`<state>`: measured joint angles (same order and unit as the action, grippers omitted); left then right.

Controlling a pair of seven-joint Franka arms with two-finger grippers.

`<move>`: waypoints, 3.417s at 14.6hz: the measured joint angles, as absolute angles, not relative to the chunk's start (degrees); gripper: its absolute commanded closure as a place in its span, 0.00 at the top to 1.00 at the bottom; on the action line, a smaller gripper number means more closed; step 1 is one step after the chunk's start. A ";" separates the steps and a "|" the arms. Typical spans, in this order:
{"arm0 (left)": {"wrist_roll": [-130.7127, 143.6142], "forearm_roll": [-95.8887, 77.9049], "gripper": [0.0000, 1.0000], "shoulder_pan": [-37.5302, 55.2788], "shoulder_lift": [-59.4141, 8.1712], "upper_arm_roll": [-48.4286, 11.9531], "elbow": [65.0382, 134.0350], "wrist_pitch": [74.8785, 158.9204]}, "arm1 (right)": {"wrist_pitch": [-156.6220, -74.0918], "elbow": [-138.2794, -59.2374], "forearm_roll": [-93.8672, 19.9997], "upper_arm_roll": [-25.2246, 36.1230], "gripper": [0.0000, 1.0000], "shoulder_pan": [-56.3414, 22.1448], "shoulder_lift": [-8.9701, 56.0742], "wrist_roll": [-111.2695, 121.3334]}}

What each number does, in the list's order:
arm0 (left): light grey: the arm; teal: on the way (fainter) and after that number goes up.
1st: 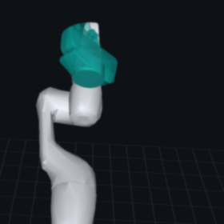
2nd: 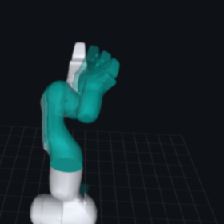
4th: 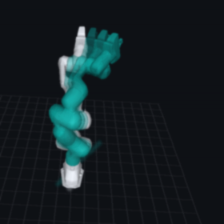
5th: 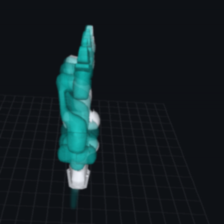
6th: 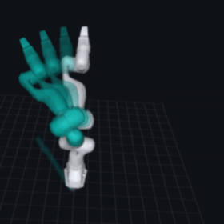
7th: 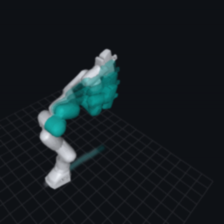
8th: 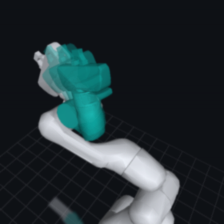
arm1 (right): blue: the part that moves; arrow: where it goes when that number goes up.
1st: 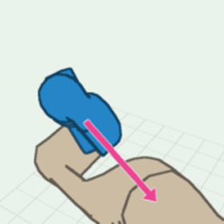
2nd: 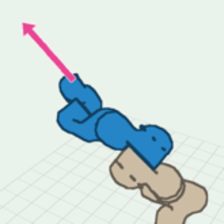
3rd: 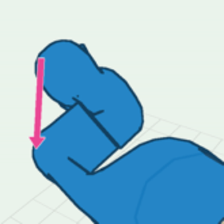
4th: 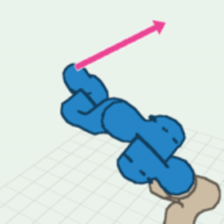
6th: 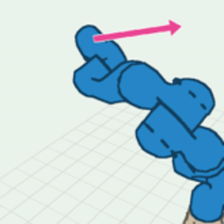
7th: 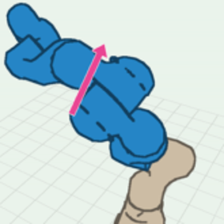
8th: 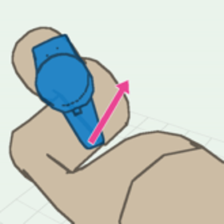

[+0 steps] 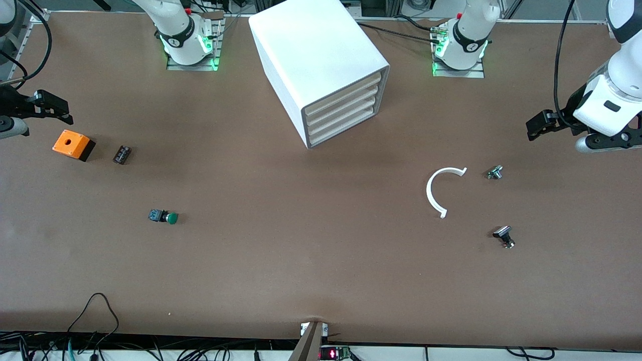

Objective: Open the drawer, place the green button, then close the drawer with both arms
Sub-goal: 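Reach the right gripper to the green button while the left gripper reaches the cabinet, then grasp the green button with the right gripper while the left gripper grips the drawer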

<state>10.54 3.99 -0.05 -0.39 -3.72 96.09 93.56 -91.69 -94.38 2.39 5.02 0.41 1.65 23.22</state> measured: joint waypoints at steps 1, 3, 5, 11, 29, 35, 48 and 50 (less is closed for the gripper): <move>10.54 3.99 1.00 -0.08 -0.39 -3.72 96.09 93.95 | -91.69 -94.38 2.39 5.02 1.00 0.41 1.65 23.22; 10.55 4.01 1.00 -0.26 -0.39 -3.68 96.09 95.56 | -91.69 -94.37 2.39 5.02 1.00 0.41 1.65 23.22; 10.61 4.01 1.00 -0.40 -0.39 -3.66 96.09 95.93 | -91.69 -94.37 2.40 5.02 1.00 0.41 1.65 23.22; 10.61 4.12 1.00 -0.41 -0.97 -3.79 96.04 96.20 | -91.69 -94.46 2.38 4.24 1.00 -0.12 4.19 23.38; 10.38 4.59 1.00 0.34 -10.47 -6.07 91.16 93.28 | -113.32 -94.59 -0.25 4.55 1.00 0.41 27.75 65.22; 10.56 -2.83 1.00 2.66 -13.48 -12.19 97.82 96.69 | -121.68 -94.48 -0.31 2.52 1.00 -0.04 33.17 78.14; -2.57 -45.43 1.00 11.93 -32.45 -12.33 100.23 105.92 | -133.84 -94.48 -3.47 2.28 1.00 -0.24 41.61 86.81; -7.77 -49.33 1.00 12.80 -34.89 -12.32 100.31 105.97 | -134.34 -94.45 -3.53 2.27 0.98 -0.25 42.40 87.36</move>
